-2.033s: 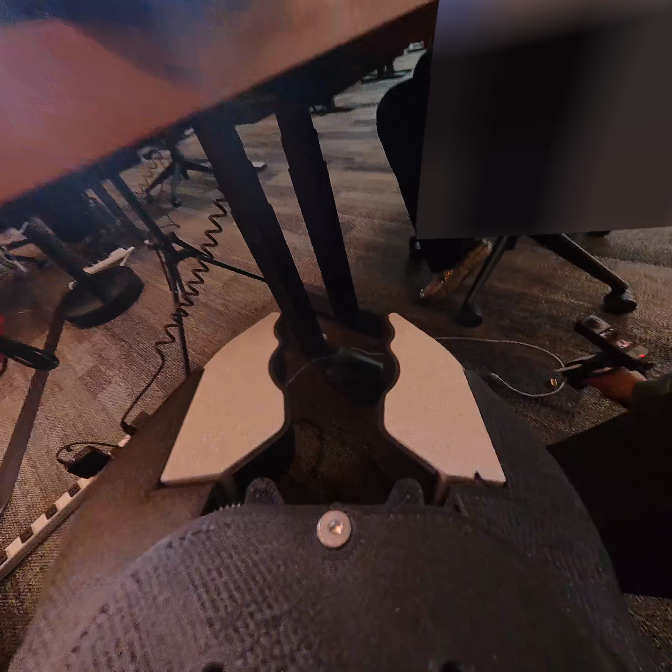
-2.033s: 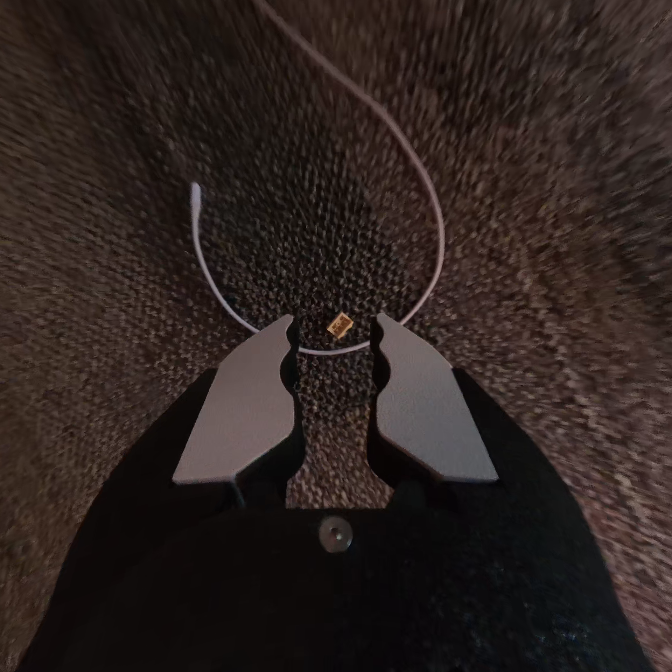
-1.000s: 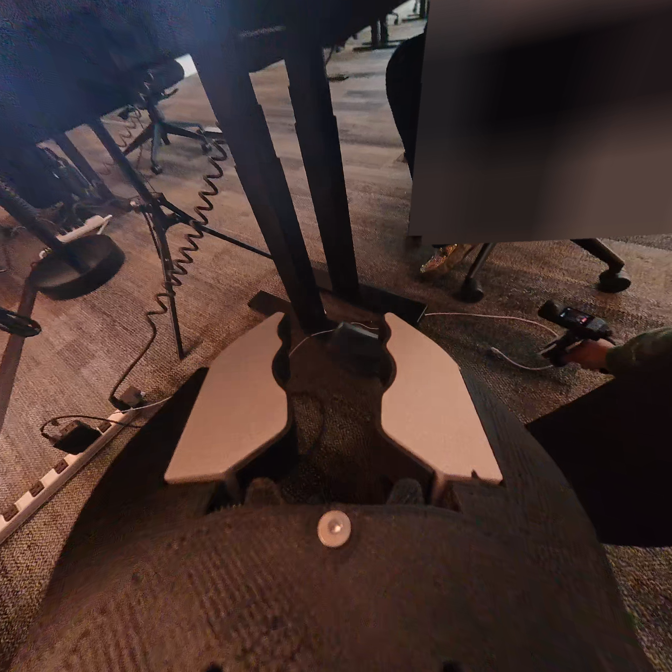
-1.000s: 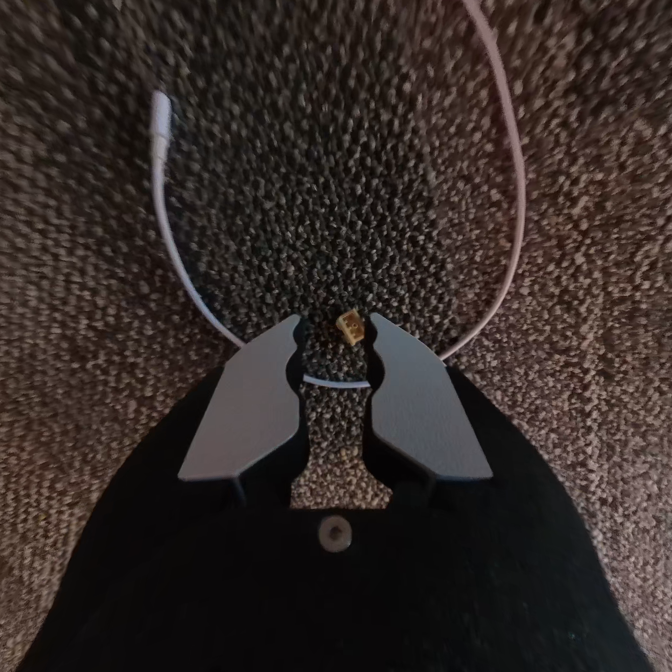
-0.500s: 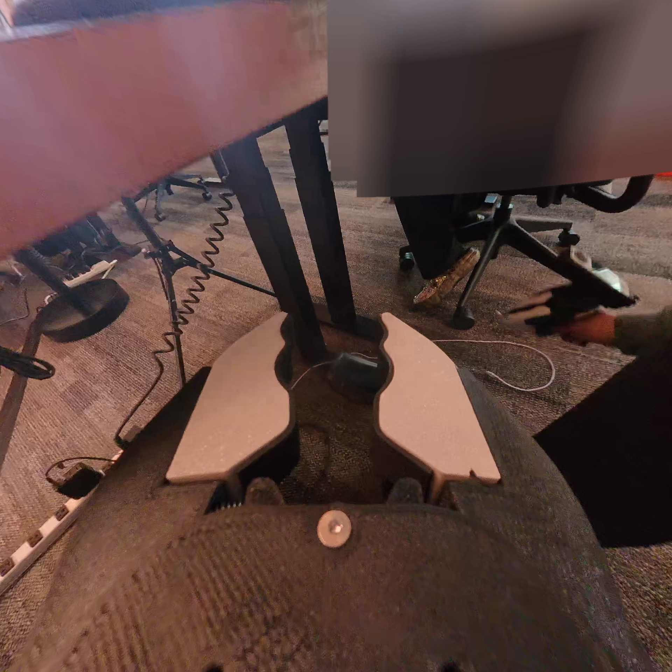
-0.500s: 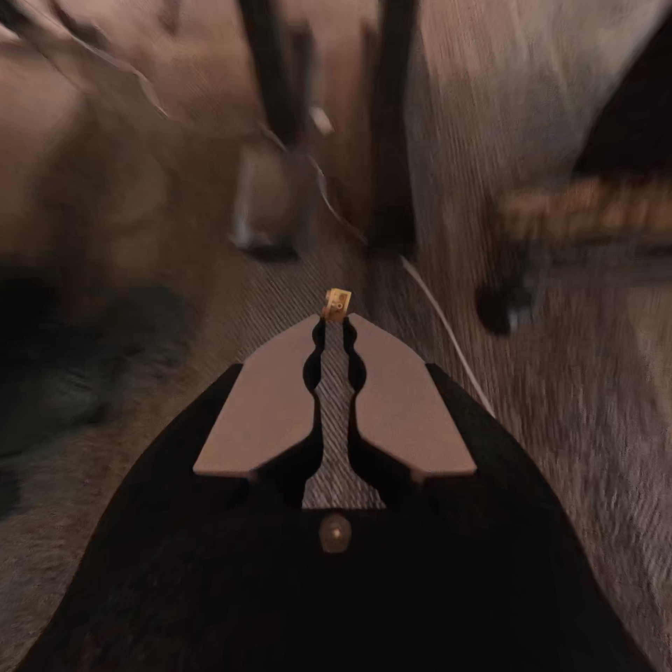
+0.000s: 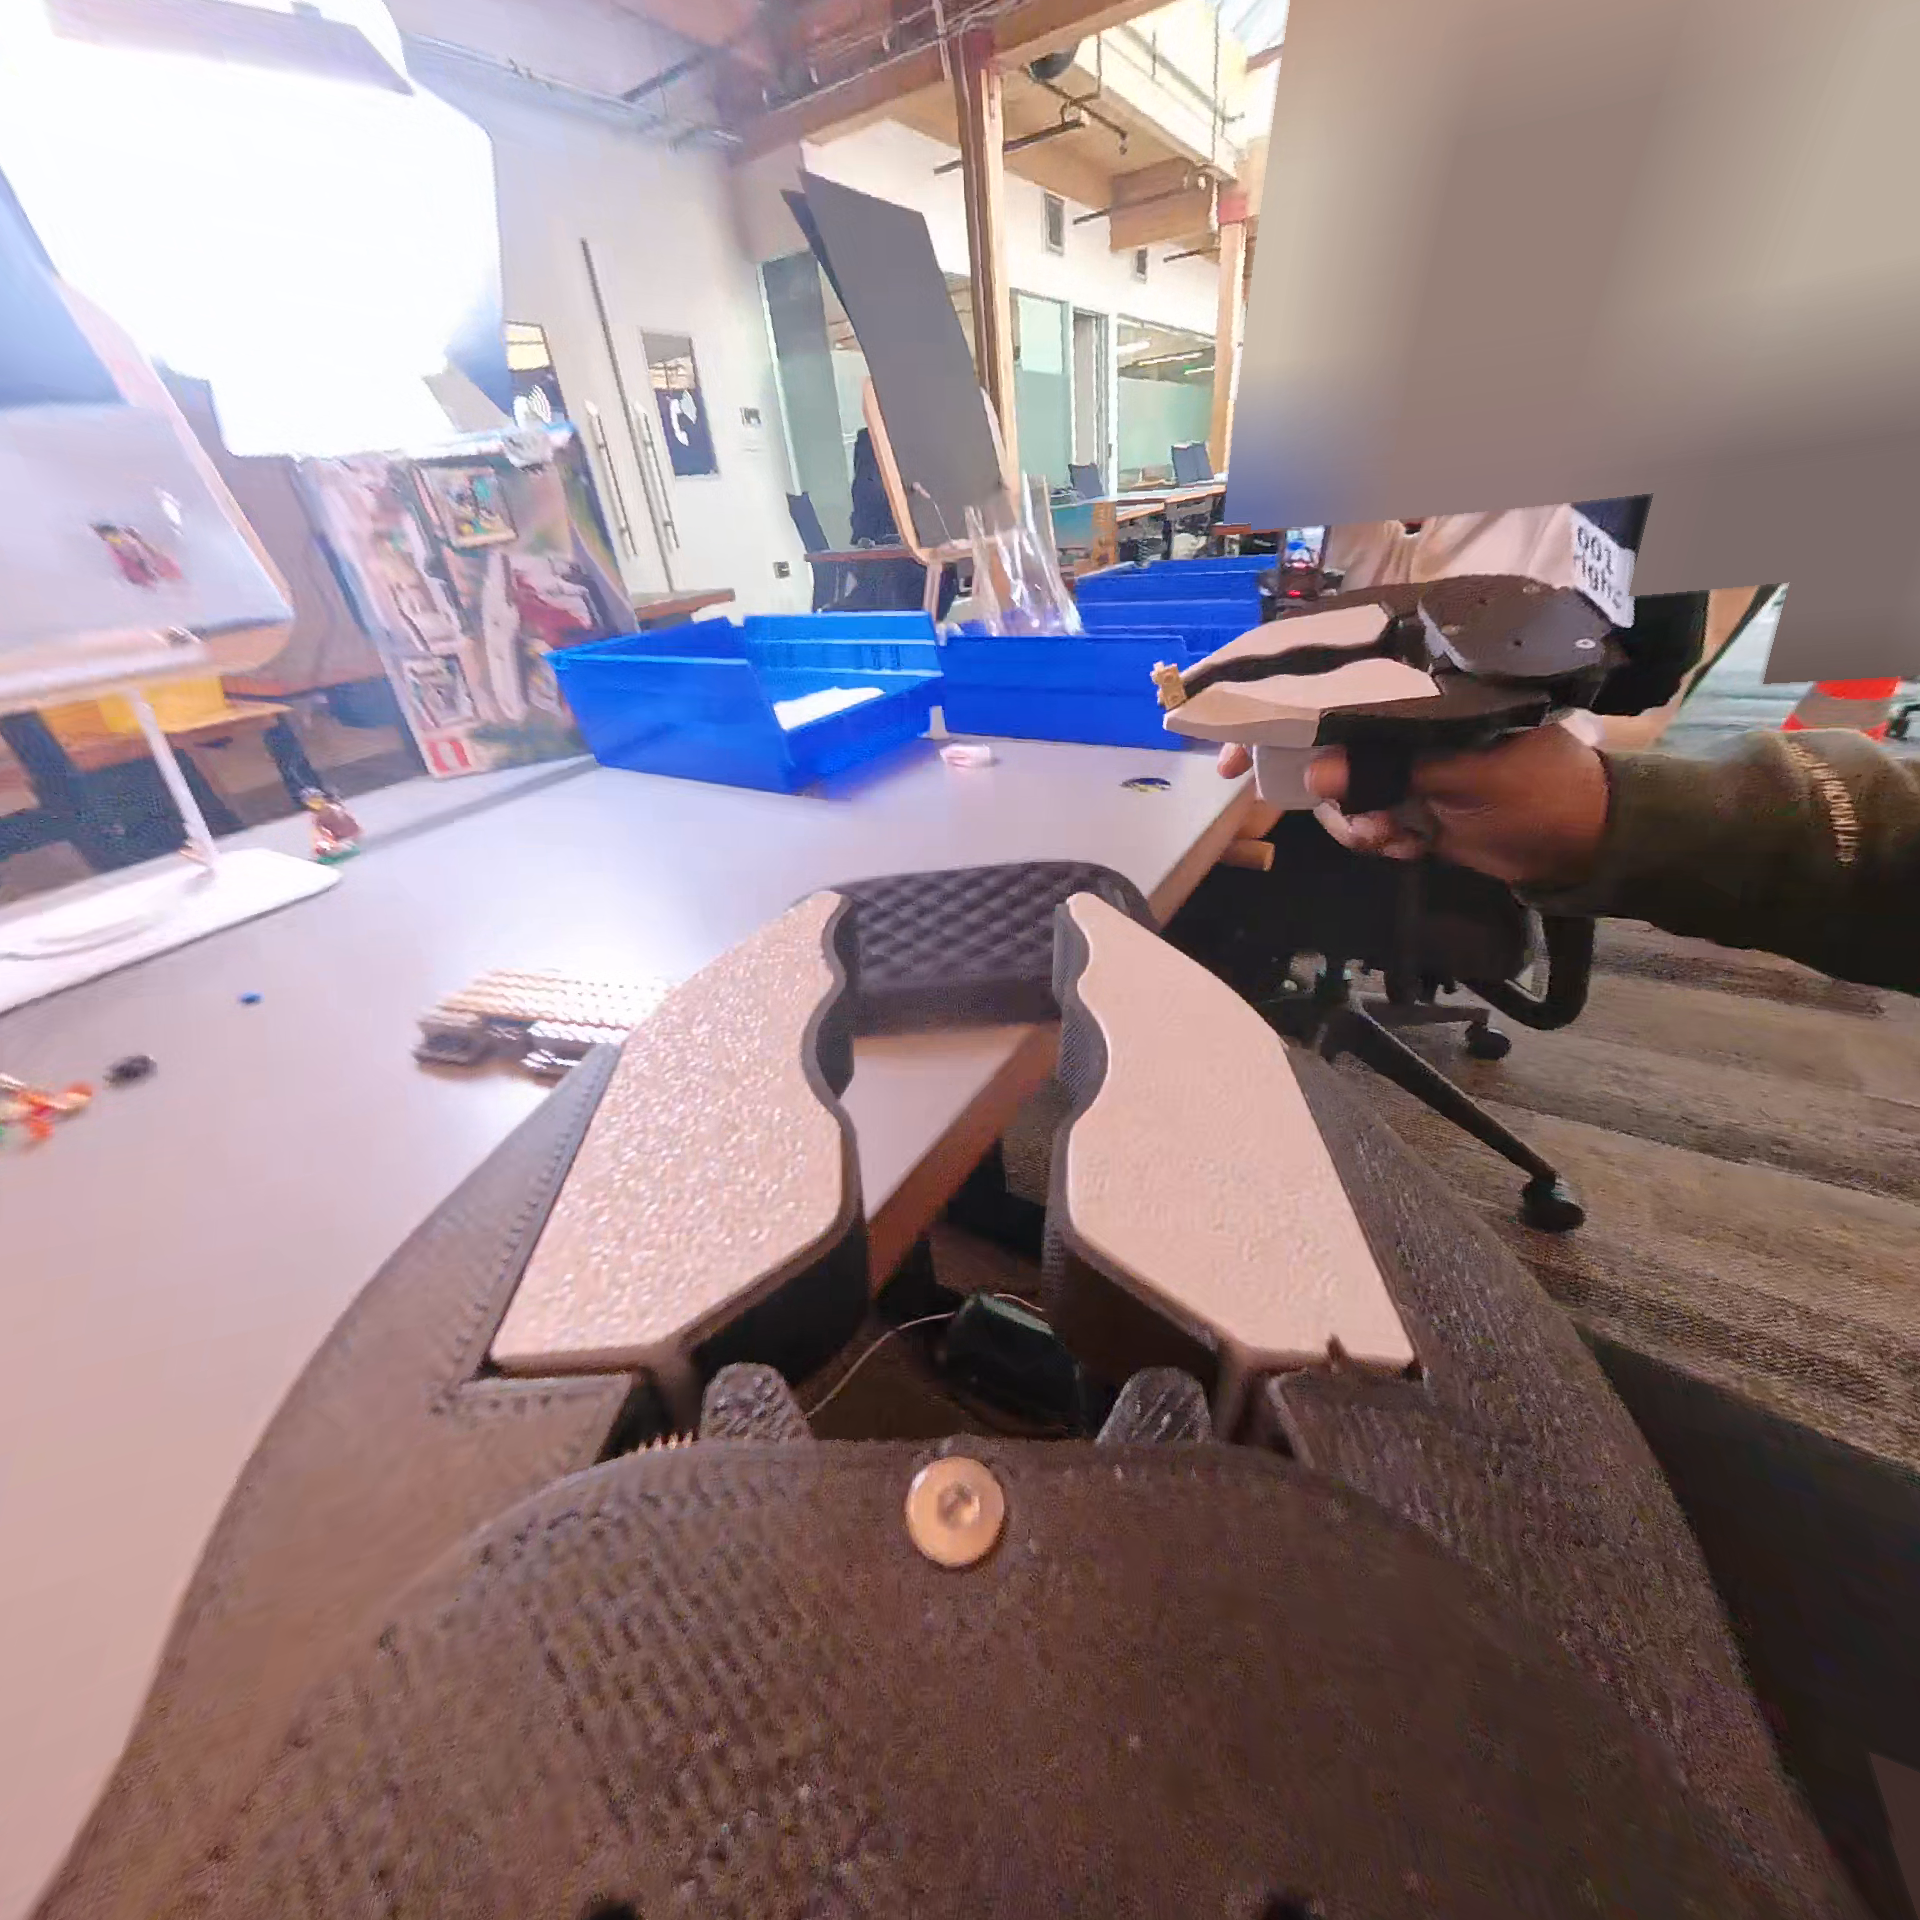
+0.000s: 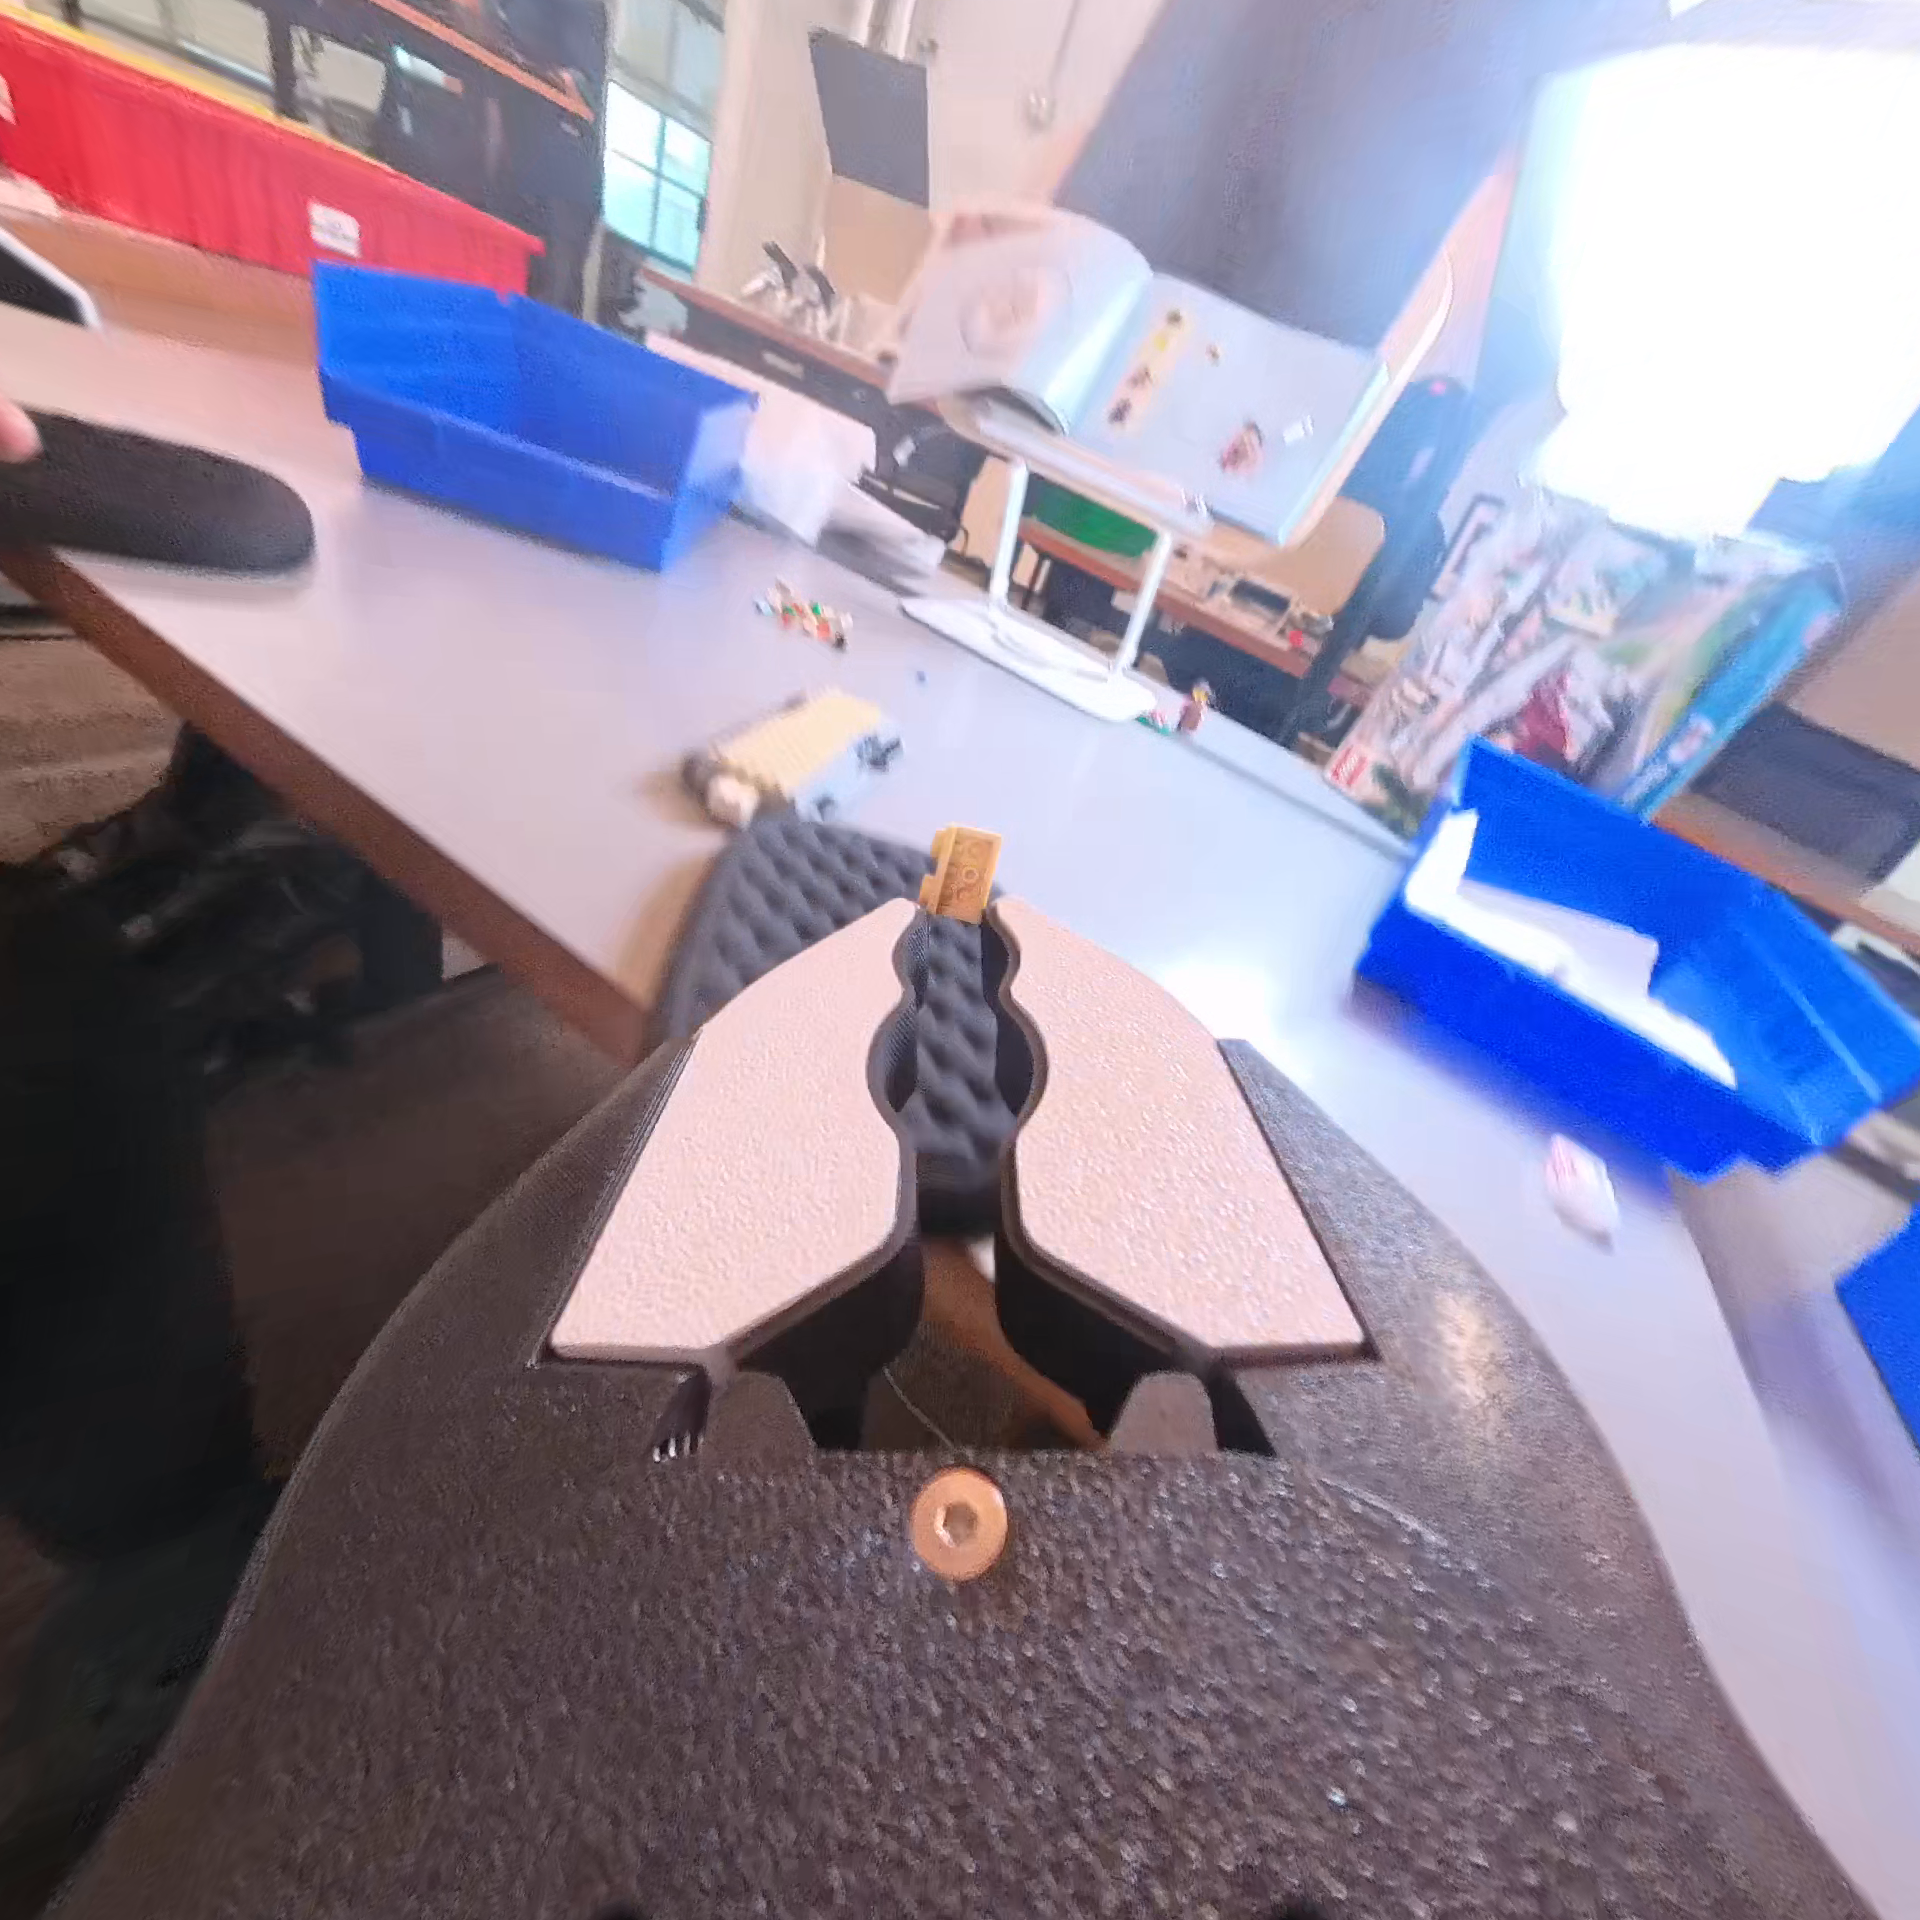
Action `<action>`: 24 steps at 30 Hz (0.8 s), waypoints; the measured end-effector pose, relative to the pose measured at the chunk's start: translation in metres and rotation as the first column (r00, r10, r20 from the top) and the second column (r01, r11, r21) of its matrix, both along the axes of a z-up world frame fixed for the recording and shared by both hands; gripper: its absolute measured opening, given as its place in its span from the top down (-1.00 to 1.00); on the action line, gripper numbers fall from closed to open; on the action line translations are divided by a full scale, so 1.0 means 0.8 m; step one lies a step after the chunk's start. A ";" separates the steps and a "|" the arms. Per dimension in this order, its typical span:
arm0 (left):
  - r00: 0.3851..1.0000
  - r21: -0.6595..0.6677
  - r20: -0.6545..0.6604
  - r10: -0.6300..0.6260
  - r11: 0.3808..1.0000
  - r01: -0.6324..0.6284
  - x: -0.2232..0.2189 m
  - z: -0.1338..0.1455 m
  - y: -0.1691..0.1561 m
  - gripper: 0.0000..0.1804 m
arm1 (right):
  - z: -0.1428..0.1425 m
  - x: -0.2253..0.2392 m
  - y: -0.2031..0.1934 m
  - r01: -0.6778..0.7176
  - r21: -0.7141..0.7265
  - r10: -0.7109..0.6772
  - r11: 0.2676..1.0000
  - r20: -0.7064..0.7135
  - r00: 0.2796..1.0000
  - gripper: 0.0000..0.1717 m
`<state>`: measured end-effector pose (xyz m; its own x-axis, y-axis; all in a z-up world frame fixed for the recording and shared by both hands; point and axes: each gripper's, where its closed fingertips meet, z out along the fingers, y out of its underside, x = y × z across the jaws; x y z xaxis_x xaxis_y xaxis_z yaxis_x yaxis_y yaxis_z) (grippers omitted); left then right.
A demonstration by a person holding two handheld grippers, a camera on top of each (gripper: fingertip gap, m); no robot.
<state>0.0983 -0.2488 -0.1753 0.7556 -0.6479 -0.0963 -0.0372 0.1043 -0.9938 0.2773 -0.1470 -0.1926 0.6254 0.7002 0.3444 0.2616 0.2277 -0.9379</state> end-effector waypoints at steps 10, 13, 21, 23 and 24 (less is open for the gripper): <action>0.966 -0.274 0.176 -0.189 0.933 0.232 -0.006 0.042 0.087 0.63 | 0.037 -0.204 -0.014 -0.191 -0.029 0.193 0.981 0.056 0.980 0.89; 0.941 -0.360 0.235 -0.242 0.878 0.315 -0.018 0.022 0.109 0.58 | 0.031 -0.243 -0.001 -0.265 -0.017 0.266 0.964 0.074 0.961 0.89; 0.967 -0.339 0.112 -0.231 0.905 0.255 -0.100 0.008 0.211 0.85 | 0.018 -0.343 0.085 -0.509 -0.011 0.501 0.861 0.188 0.845 0.89; 0.967 -0.325 0.127 -0.220 0.912 0.250 -0.121 0.016 0.232 0.85 | 0.024 -0.366 0.104 -0.557 0.000 0.548 0.831 0.180 0.817 0.89; 0.967 -0.323 0.142 -0.214 0.913 0.249 -0.132 0.020 0.240 0.86 | 0.028 -0.377 0.112 -0.570 0.004 0.561 0.822 0.172 0.810 0.89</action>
